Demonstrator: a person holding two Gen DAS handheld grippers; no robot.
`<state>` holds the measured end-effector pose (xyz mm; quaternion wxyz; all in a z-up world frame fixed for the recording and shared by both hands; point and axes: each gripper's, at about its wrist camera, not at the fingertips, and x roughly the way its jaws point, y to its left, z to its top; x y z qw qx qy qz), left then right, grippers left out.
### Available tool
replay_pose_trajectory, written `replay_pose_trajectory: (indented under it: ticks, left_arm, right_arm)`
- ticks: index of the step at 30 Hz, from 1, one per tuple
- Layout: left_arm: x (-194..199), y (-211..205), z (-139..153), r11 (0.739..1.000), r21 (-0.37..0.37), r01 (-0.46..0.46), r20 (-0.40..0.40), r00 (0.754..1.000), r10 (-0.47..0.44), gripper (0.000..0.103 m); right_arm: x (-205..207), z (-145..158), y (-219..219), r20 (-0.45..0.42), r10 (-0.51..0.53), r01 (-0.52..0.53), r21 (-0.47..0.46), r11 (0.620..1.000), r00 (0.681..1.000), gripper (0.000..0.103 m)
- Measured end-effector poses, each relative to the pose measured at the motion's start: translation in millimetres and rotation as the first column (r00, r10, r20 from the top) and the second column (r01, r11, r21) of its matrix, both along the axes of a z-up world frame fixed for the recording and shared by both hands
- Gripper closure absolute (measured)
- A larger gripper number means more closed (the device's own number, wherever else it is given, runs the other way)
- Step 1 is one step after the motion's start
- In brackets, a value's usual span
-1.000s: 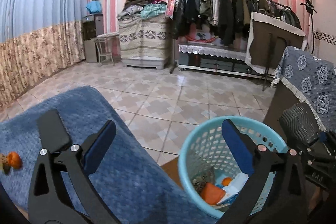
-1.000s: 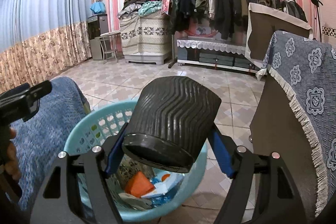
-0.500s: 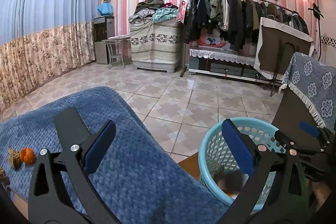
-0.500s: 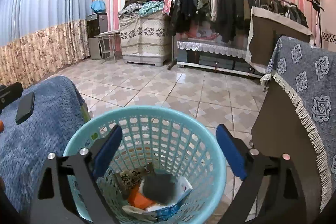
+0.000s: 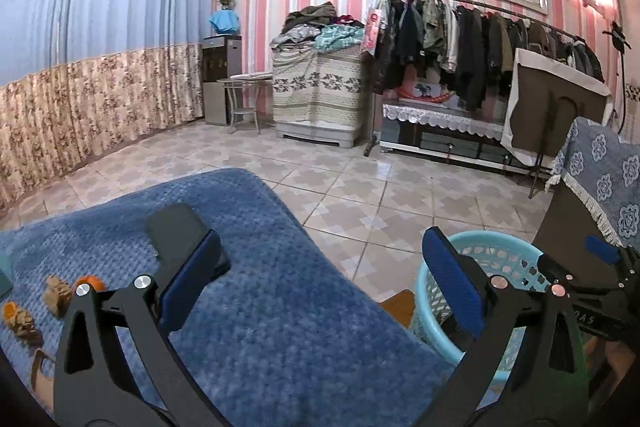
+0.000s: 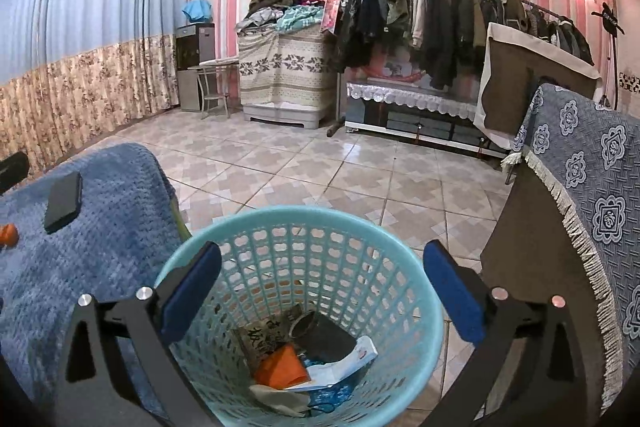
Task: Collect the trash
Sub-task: 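Move both tools back over the remaining items on the blanket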
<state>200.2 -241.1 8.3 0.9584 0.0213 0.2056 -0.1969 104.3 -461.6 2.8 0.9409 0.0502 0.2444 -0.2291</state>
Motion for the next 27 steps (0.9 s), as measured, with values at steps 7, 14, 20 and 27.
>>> replay_pose_trajectory:
  ticks: [7,14,20,27]
  left_arm:
    - [-6,42,-1,0.999,-0.006,-0.045,-0.022,0.999,0.045,0.005]
    - [-17,93,-5,0.993,0.014,-0.115,-0.04,0.993,0.116,0.005]
    - [-24,135,-11,0.984,0.028,-0.173,-0.053,0.983,0.175,0.005]
    - [-16,199,-29,0.957,0.046,-0.285,-0.092,0.953,0.289,0.005]
  right_arm:
    - [0,10,29,0.01,0.044,-0.044,-0.013,0.999,0.999,0.004]
    - [0,12,60,0.008,0.094,-0.094,-0.005,0.996,0.996,0.004]
    - [5,12,90,0.018,0.153,-0.153,0.007,0.988,0.988,0.004]
    - [18,-2,122,-0.006,0.21,-0.21,0.01,0.978,0.978,0.004]
